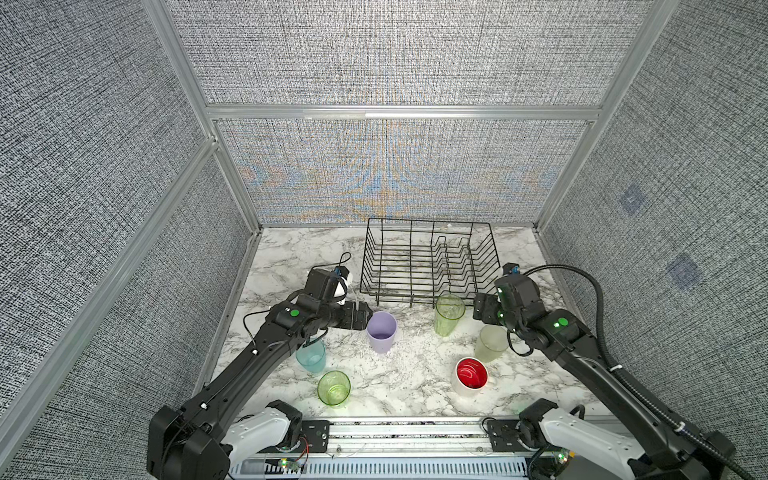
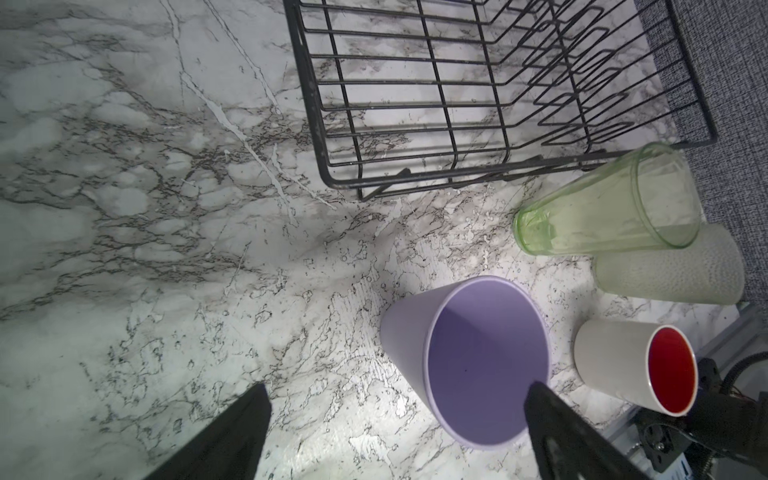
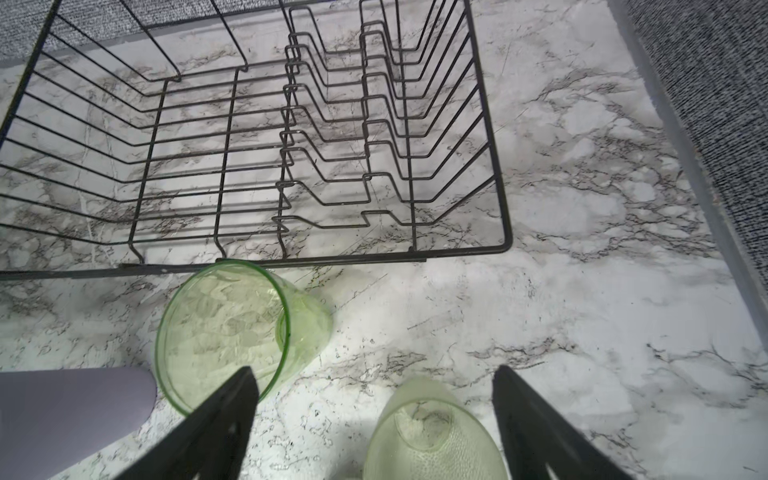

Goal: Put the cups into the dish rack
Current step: 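Lower the right gripper around the rim of the tall green cup, then grasp the green cup with the right gripper and tip it sideways toward the left gripper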

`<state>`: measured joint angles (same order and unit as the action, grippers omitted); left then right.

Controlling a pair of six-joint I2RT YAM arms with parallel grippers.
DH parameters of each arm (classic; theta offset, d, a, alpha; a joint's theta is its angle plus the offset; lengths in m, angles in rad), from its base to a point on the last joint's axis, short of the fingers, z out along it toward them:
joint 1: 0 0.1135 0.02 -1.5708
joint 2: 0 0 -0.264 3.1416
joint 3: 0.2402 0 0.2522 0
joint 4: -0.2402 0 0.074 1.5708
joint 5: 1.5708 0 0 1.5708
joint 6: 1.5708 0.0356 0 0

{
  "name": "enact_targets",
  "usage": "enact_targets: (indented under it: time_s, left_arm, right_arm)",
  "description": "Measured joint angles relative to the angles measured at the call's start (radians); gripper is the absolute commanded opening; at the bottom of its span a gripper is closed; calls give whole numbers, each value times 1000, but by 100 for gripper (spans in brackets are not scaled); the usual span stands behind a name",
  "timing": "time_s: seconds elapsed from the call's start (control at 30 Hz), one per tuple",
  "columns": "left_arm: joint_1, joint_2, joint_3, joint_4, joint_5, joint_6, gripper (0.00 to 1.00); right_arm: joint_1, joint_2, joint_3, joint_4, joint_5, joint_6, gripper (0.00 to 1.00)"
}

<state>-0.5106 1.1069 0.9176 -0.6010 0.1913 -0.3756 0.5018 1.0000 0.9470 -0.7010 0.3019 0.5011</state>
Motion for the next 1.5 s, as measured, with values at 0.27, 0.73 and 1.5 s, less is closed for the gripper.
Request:
enact_targets:
  time_s: [0.27,0.73,1.5]
  left_arm:
    - [0,-101,-30,47,-78,-45,97]
    - [0,-227,-90,70,-201,-66,98]
    - [0,-242,-91,61,-241,-50,99]
  right_arm:
    - [1,78,26,-7,-147,-5,74]
    - [1,251,92,-3,-230,2,63]
    - [1,439,122,15,-263,32,18]
